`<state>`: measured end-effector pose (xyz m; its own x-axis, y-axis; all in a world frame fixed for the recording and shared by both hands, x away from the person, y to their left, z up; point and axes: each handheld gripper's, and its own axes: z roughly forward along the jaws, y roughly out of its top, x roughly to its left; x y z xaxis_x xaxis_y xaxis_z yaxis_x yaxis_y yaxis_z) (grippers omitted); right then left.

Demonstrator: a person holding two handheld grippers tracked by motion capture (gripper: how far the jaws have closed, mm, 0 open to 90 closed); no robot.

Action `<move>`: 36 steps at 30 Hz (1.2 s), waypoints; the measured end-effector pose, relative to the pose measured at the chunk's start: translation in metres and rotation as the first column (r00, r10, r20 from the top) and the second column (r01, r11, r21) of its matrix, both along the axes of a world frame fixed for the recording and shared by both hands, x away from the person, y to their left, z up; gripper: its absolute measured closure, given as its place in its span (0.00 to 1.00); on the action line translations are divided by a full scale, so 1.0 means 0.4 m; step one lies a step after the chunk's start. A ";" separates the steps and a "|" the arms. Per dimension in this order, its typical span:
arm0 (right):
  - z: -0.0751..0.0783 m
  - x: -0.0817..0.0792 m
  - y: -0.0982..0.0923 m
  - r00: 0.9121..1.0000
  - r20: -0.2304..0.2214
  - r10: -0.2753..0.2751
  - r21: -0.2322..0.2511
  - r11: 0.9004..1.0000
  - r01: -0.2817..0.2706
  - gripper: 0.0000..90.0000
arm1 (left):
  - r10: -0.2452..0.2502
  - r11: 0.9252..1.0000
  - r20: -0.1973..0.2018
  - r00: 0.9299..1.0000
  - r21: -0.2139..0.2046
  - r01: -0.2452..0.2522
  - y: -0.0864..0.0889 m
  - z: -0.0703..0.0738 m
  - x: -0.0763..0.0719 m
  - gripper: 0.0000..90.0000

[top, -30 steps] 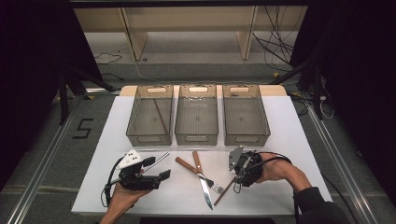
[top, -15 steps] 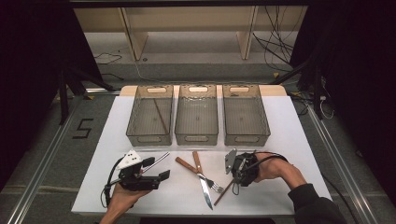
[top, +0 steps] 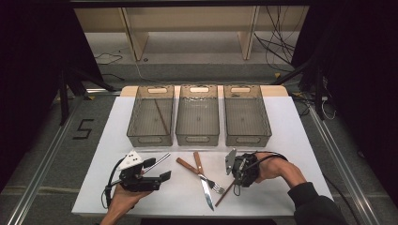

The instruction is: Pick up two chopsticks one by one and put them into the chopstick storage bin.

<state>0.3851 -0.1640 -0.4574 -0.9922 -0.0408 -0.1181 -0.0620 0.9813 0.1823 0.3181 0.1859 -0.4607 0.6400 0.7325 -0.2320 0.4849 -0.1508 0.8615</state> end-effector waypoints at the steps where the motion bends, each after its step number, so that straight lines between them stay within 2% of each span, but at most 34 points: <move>1: -0.004 -0.001 0.000 1.000 -0.001 0.002 -0.009 1.000 -0.002 0.64 | 0.000 1.000 0.000 1.000 0.001 0.000 0.000 0.000 0.000 0.18; 7: -0.005 0.001 0.002 1.000 -0.012 0.014 -0.015 1.000 -0.014 0.65 | -0.003 1.000 -0.001 1.000 0.002 0.003 -0.002 0.000 0.000 0.18; 12: -0.004 0.005 0.010 0.999 -0.017 0.028 -0.038 0.999 -0.029 0.63 | -0.010 1.000 0.000 1.000 0.007 0.010 -0.004 -0.001 0.000 0.18; 17: -0.005 0.010 0.011 0.999 -0.043 0.024 -0.039 0.999 -0.026 0.67 | -0.011 1.000 0.001 1.000 0.007 0.011 -0.004 0.000 -0.001 0.18; 26: -0.004 0.004 0.012 0.998 -0.049 0.029 -0.047 0.998 -0.031 0.73 | -0.012 1.000 0.000 1.000 0.007 0.012 -0.004 0.001 -0.001 0.18; 36: -0.002 -0.007 0.010 0.992 -0.036 0.121 -0.053 0.991 -0.123 0.83 | -0.012 1.000 -0.001 1.000 0.006 0.012 -0.003 0.001 0.000 0.18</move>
<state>0.3821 -0.1599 -0.4583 -0.9827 -0.1670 -0.0796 -0.1765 0.9754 0.1319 0.3180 0.1846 -0.4604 0.6486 0.7262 -0.2279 0.4838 -0.1622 0.8600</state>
